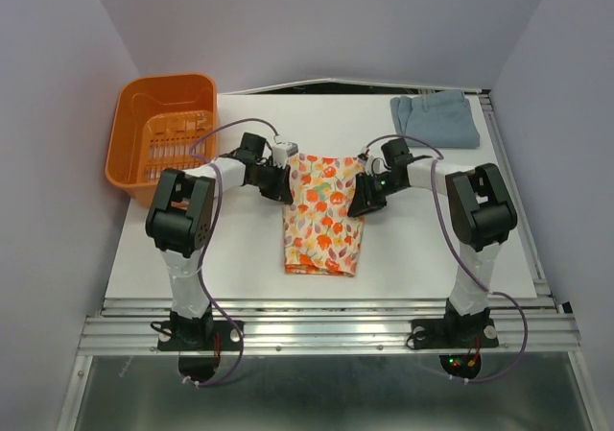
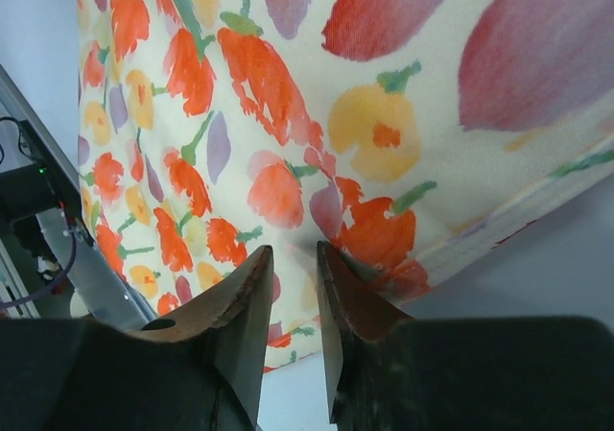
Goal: Fold and stack the skirts
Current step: Fold the skirt
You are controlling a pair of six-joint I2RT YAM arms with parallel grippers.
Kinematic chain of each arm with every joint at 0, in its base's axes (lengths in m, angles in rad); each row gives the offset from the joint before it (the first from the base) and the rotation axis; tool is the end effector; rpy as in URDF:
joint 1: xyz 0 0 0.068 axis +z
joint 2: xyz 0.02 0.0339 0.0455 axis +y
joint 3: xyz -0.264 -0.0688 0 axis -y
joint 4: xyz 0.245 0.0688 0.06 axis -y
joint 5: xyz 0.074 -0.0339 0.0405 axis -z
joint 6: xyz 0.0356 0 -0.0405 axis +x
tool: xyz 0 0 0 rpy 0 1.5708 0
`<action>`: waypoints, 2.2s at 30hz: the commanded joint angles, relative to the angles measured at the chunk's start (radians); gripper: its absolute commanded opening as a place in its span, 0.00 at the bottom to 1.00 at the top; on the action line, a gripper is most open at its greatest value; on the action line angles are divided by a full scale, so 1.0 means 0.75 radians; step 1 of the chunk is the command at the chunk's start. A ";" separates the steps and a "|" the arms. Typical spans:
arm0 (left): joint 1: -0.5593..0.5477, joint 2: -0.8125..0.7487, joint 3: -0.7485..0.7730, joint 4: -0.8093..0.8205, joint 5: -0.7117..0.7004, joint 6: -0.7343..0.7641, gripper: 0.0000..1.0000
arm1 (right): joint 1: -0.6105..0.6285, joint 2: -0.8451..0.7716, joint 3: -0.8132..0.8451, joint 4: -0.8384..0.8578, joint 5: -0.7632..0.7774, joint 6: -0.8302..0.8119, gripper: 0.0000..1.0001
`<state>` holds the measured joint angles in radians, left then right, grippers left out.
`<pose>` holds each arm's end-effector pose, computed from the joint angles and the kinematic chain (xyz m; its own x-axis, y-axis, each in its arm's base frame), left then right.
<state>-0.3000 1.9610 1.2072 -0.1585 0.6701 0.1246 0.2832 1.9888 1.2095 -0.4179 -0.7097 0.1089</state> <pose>0.3780 -0.1401 0.1531 -0.6758 0.3110 -0.6682 0.6840 0.6025 -0.4114 0.3589 0.1286 0.1312 -0.9365 -0.1867 -0.2969 -0.3405 0.6862 0.6427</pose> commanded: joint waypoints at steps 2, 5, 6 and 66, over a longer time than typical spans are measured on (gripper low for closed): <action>0.009 -0.195 0.037 -0.175 -0.127 0.249 0.10 | -0.028 0.032 0.052 -0.093 0.169 -0.049 0.34; -0.064 -0.436 -0.002 -0.198 -0.185 0.435 0.35 | -0.014 -0.011 0.154 -0.152 0.049 0.014 0.40; -0.089 -0.497 -0.022 -0.196 -0.269 0.484 0.40 | -0.014 -0.019 0.205 -0.163 0.022 0.014 0.42; -1.157 -0.858 -0.771 0.215 -1.162 0.832 0.00 | 0.314 0.101 0.118 -0.357 0.022 -0.252 0.42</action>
<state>-1.2057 1.3293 0.5713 0.0334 -0.2501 0.7879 0.5095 2.0716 1.3464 -0.6544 -0.7891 -0.0227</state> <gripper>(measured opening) 0.042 0.414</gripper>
